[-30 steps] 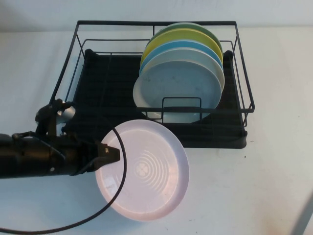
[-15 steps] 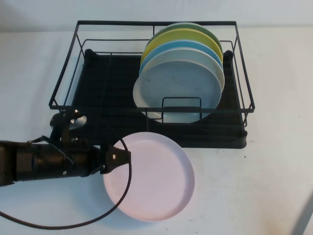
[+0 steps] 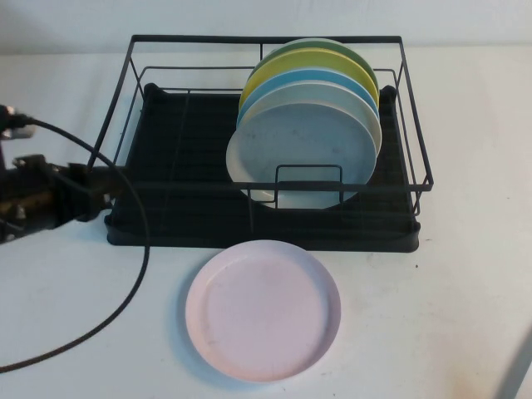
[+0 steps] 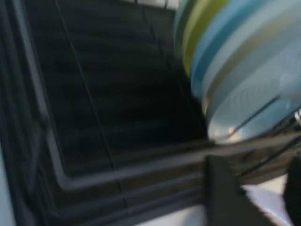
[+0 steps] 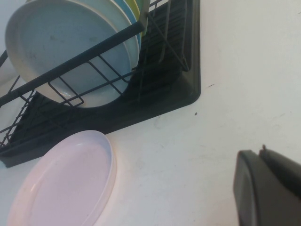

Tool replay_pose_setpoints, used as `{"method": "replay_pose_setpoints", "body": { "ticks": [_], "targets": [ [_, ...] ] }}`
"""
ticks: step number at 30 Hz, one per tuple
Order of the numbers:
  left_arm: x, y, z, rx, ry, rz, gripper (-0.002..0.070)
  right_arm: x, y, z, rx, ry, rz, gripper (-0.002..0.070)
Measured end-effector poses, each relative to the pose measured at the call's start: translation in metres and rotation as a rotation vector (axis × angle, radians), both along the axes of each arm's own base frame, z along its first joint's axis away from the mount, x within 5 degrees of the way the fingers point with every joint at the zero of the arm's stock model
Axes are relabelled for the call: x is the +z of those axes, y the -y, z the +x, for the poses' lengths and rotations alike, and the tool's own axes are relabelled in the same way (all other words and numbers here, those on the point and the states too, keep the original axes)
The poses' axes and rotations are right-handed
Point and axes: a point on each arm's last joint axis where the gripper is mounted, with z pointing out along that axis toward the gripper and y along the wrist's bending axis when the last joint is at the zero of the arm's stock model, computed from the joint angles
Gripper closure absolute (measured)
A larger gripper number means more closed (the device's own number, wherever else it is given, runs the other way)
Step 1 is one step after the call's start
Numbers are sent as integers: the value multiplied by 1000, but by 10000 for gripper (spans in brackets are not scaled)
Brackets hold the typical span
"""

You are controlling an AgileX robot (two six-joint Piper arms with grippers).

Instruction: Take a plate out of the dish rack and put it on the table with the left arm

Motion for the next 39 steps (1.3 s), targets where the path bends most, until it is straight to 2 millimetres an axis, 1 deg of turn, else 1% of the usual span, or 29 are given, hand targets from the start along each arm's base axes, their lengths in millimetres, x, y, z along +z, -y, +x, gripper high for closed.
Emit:
{"method": "replay_pose_setpoints", "body": {
  "ticks": [1, 2, 3, 6, 9, 14, 18, 22, 29, 33, 36, 39],
  "targets": [
    [9, -3, -5, 1, 36, 22, 505, 0, 0, 0, 0, 0, 0, 696],
    [20, -5, -13, -9, 82, 56, 564, 0, 0, 0, 0, 0, 0, 696],
    [30, -5, -22, -28, 127, 96, 603, 0, 0, 0, 0, 0, 0, 696],
    [52, -3, -48, -80, 215, 197, 655, 0, 0, 0, 0, 0, 0, 696],
    [71, -2, -75, -89, 259, 251, 669, 0, 0, 0, 0, 0, 0, 696],
    [88, 4, -117, -146, 270, 248, 675, 0, 0, 0, 0, 0, 0, 696],
    [100, 9, -146, -191, 347, 273, 675, 0, 0, 0, 0, 0, 0, 696],
    [109, 10, -164, -178, 424, 277, 676, 0, 0, 0, 0, 0, 0, 696],
    [126, 7, -188, -42, 565, 260, 676, 0, 0, 0, 0, 0, 0, 696],
    [126, 4, -204, 6, 558, 279, 676, 0, 0, 0, 0, 0, 0, 696],
    [125, 3, -215, 44, 534, 261, 676, 0, 0, 0, 0, 0, 0, 696],
    [118, 1, -217, 89, 489, 213, 676, 0, 0, 0, 0, 0, 0, 696]
  ]
}}
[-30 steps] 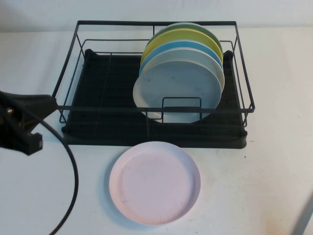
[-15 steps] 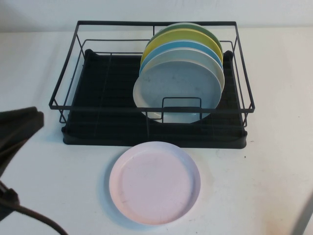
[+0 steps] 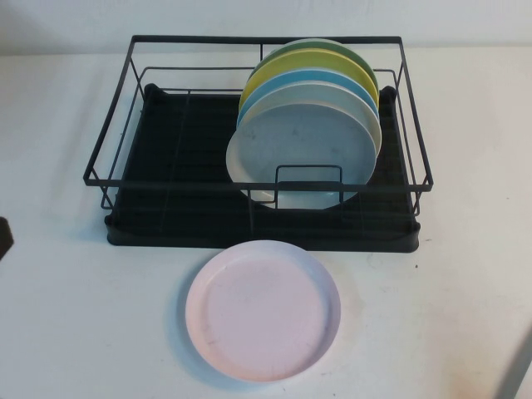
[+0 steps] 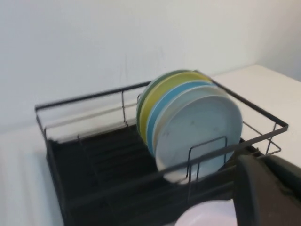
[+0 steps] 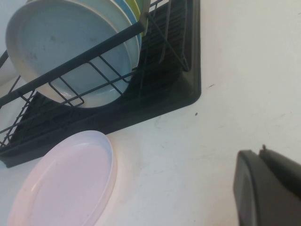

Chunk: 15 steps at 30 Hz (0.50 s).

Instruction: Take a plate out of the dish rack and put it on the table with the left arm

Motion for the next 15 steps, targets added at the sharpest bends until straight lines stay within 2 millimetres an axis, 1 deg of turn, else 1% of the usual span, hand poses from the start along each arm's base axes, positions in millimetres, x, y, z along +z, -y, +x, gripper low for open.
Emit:
{"method": "replay_pose_setpoints", "body": {
  "ticks": [3, 6, 8, 10, 15],
  "targets": [
    [-18, -9, 5, 128, -118, -77, 676, 0, 0, 0, 0, 0, 0, 696],
    [-46, -23, 6, 311, -242, -165, 676, 0, 0, 0, 0, 0, 0, 696],
    [-67, -30, 4, 403, -284, -210, 676, 0, 0, 0, 0, 0, 0, 696],
    [-86, -35, -1, 452, -261, -221, 676, 0, 0, 0, 0, 0, 0, 696],
    [-119, -40, -12, 426, -27, -164, 676, 0, 0, 0, 0, 0, 0, 696]
  ]
}}
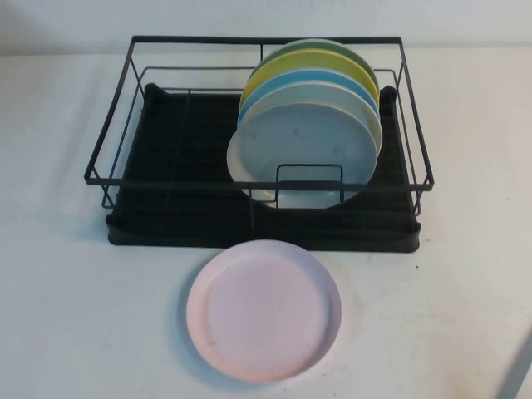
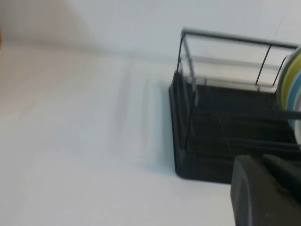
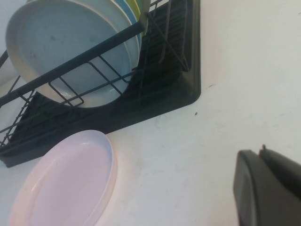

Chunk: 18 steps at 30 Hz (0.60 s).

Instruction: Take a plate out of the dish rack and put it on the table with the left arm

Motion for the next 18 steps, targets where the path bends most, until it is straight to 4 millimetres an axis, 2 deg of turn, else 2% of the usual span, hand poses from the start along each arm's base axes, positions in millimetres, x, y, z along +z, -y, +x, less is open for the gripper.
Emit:
{"method": "replay_pose_setpoints", "body": {
  "ticks": [4, 10, 18],
  "targets": [
    [-25, 1, 6, -26, 48, 56, 677, 0, 0, 0, 0, 0, 2, 696],
    [-68, 2, 12, -52, -49, 160, 678, 0, 0, 0, 0, 0, 2, 696],
    [-76, 5, 10, -96, -126, 201, 678, 0, 0, 0, 0, 0, 4, 696]
  ]
}}
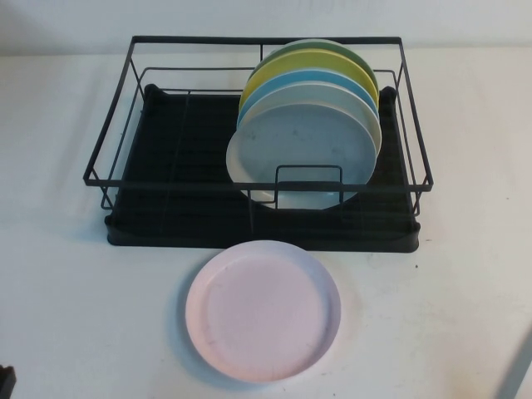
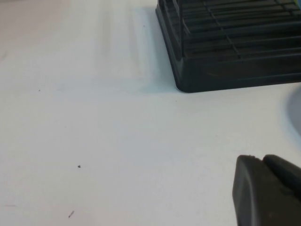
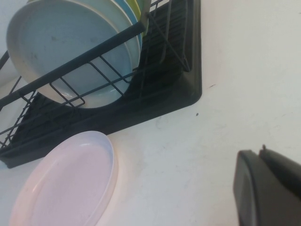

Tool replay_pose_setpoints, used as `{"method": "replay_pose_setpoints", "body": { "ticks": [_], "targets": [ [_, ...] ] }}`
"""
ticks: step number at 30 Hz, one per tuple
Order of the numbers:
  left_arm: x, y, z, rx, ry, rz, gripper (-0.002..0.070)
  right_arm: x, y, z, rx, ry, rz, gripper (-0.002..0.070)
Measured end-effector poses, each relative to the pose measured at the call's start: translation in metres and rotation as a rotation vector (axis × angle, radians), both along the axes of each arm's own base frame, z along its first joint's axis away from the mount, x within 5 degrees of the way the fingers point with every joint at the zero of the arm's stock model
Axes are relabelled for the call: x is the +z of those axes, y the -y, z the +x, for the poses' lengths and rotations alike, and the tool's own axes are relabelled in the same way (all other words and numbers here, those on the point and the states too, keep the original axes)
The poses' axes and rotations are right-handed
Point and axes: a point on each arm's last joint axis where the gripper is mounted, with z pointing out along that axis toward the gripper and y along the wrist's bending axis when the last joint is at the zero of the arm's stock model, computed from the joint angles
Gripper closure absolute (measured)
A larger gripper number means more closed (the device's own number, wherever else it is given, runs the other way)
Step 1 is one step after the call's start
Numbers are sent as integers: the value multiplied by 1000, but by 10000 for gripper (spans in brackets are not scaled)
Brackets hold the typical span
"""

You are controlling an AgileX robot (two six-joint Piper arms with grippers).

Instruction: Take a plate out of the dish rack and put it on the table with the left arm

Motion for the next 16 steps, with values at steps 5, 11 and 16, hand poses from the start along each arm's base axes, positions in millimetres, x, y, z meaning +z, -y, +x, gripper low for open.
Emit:
{"method": "replay_pose_setpoints", "body": {
  "ticks": [5, 11, 16],
  "targets": [
    [0, 0, 0, -3, -1, 0, 678, 0, 0, 0, 0, 0, 0, 696],
    [0, 0, 0, -3, -2, -2, 678, 0, 0, 0, 0, 0, 0, 696],
    [0, 0, 0, -4, -4, -2, 678, 0, 0, 0, 0, 0, 0, 696]
  ]
}}
